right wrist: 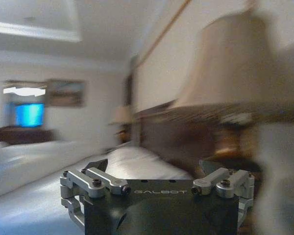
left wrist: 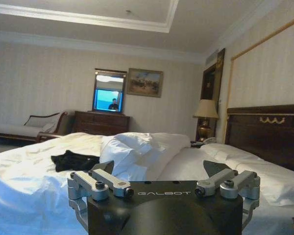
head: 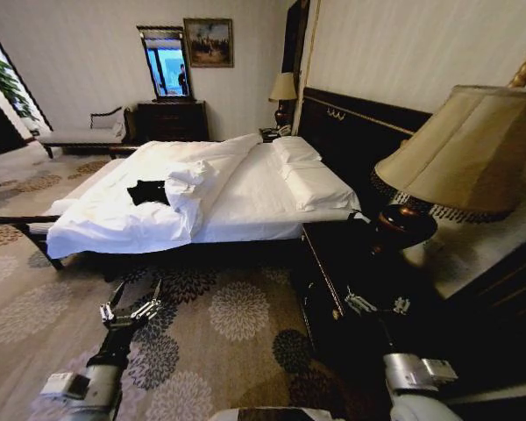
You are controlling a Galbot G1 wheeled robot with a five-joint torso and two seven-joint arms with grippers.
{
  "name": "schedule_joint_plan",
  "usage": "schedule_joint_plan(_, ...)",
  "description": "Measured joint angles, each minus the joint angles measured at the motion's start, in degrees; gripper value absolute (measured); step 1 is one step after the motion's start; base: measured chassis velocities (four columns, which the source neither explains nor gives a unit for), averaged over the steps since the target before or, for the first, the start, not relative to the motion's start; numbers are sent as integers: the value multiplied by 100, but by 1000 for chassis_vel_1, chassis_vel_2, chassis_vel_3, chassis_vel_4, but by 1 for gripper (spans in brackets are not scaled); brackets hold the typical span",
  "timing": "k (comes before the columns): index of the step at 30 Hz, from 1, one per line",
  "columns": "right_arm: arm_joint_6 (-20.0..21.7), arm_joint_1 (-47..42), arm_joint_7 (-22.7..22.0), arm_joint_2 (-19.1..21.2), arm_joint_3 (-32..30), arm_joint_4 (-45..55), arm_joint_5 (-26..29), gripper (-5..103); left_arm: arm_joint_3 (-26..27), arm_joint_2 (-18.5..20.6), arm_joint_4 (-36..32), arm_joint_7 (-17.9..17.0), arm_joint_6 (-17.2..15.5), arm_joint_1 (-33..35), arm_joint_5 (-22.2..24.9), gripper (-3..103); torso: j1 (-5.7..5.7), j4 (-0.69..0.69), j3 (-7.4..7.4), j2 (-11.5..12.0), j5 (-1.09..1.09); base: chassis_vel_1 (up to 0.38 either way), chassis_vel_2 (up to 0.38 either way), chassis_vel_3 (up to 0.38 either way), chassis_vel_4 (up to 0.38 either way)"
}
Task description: Fold the clothes on the bed.
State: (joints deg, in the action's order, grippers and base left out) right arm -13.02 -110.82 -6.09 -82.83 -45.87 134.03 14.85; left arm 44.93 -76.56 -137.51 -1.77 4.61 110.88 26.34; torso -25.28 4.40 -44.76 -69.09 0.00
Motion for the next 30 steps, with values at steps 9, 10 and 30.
schedule_joint_plan(9,-1041,-270,219,-958,-626,-240,-245,100,-722,-186,549,-874,-1115,-1596,-648,100,0,2,0,1,-3,0,0,0,0)
schedule_joint_plan(10,-1044,-238,229,-967,-621,-244,-259,100,-820,-171,549,-997,-1259,-1702,-679,100,-1,2,-1,1,-3,0,0,0,0)
schedule_joint_plan(30,-103,289,1216,235,-750,-280,1277,100,-1928,398,-16,-130,-1660,-1507,-640,100,0,-1,-1,1,1,0,0,0,0)
